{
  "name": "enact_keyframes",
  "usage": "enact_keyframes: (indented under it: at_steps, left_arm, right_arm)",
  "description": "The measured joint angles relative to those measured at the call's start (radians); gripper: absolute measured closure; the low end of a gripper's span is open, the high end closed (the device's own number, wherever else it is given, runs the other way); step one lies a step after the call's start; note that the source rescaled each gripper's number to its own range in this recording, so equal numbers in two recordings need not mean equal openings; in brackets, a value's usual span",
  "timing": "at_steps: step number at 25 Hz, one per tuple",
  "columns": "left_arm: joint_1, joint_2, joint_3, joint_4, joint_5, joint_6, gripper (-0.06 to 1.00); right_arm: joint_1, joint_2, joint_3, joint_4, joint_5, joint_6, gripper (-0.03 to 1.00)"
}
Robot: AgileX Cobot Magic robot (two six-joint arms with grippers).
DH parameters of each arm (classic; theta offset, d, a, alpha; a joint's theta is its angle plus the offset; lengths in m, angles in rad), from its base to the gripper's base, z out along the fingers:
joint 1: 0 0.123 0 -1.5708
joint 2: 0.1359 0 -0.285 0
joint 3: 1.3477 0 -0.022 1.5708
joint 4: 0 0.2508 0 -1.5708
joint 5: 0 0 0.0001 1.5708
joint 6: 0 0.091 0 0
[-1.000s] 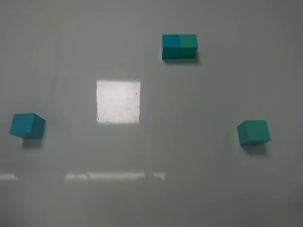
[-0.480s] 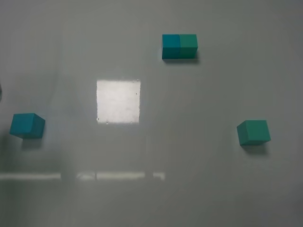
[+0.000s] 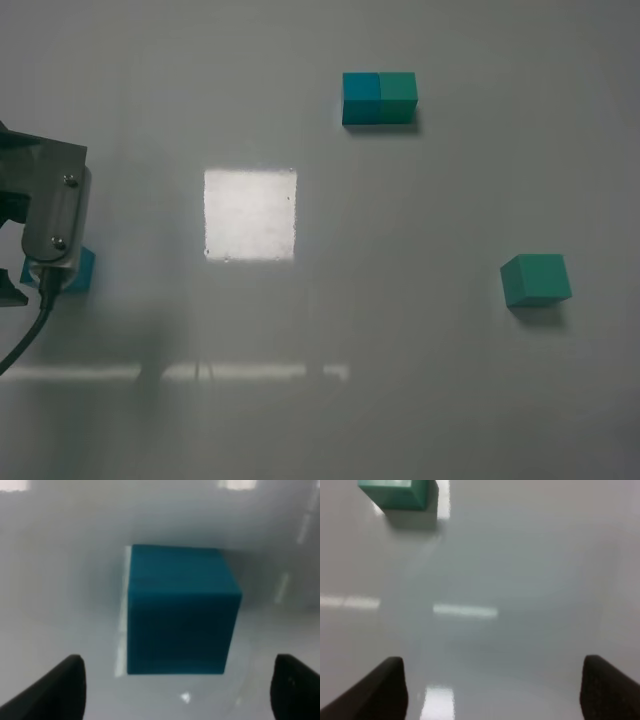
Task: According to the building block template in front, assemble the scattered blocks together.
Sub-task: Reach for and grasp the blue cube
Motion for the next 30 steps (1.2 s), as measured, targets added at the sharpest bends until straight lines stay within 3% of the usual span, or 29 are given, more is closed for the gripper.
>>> enact_keyframes:
  at_steps: [11,21,30]
  left_arm:
    - [0.000,0.046,0.005,-0.002,-0.060,0.090,0.20]
    - [0.000,0.046,0.050,0.032,-0.144,0.099,0.21]
    - [0.000,0.066,0.067,0.029,-0.153,0.098,0.34]
  right_arm:
    - [0.000,0.000,0.000,0.000,0.000,0.000,0.30]
    - [0.000,0.000,0.000,0.000,0.000,0.000,0.30]
    - [0.000,0.000,0.000,0.000,0.000,0.000,0.30]
